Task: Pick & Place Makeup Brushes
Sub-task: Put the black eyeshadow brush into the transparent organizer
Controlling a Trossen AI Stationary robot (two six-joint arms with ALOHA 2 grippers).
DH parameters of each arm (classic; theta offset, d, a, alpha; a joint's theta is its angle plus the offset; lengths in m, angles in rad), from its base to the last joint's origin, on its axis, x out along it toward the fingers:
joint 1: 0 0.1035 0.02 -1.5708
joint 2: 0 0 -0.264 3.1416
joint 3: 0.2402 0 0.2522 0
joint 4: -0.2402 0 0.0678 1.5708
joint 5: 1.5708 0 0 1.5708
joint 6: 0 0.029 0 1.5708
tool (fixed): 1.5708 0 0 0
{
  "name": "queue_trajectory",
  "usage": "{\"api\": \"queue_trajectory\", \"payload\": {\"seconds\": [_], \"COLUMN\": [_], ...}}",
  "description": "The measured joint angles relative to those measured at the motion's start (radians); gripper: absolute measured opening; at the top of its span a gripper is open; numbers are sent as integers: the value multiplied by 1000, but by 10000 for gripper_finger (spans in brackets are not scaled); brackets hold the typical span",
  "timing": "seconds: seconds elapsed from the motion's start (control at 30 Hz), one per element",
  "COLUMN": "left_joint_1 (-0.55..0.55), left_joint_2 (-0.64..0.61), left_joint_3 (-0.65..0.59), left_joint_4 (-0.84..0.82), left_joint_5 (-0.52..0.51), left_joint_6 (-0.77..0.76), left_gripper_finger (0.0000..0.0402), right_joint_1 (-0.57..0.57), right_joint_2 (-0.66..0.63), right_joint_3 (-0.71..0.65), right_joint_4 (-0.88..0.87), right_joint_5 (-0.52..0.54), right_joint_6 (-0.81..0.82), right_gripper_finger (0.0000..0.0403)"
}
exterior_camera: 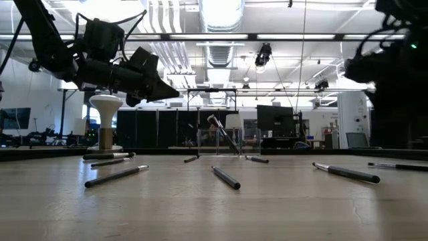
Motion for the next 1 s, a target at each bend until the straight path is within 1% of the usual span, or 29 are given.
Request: {"api": "queue_trajectory", "payload": {"seconds": [0.17,0.27,0.33,0.4,0.5,0.6,0.7,0.8,0.9,1.0], "left_joint_1": [0,0,0,0,0,0,0,0,0,0], "left_joint_2": [0,0,0,0,0,0,0,0,0,0], "left_joint_3": [0,0,0,0,0,0,0,0,0,0], "left_joint_4": [-5,-5,-4,-4,-4,-4,-5,-10,-13,-14], "left_joint_5": [0,0,0,-1,0,0,1,2,2,2], "left_joint_6": [0,0,0,0,-1,-2,-2,-2,-1,0], "left_gripper_finger": [0,0,0,0,0,0,0,0,0,0], "right_joint_1": [2,-4,-27,-69,-148,-222,-266,-279,-282,-282], "right_joint_2": [-60,-86,-87,-74,-41,-11,6,10,11,14], "right_joint_3": [16,16,15,15,14,14,15,15,16,16], "right_joint_4": [0,-18,-43,-66,-74,-68,-67,-52,-21,-5], "right_joint_5": [50,51,24,-24,-112,-178,-206,-238,-242,-246], "right_joint_6": [-69,-62,-31,-36,-100,-165,-206,-231,-247,-251], "right_gripper_finger": [33,33,34,38,54,77,100,114,116,109]}}
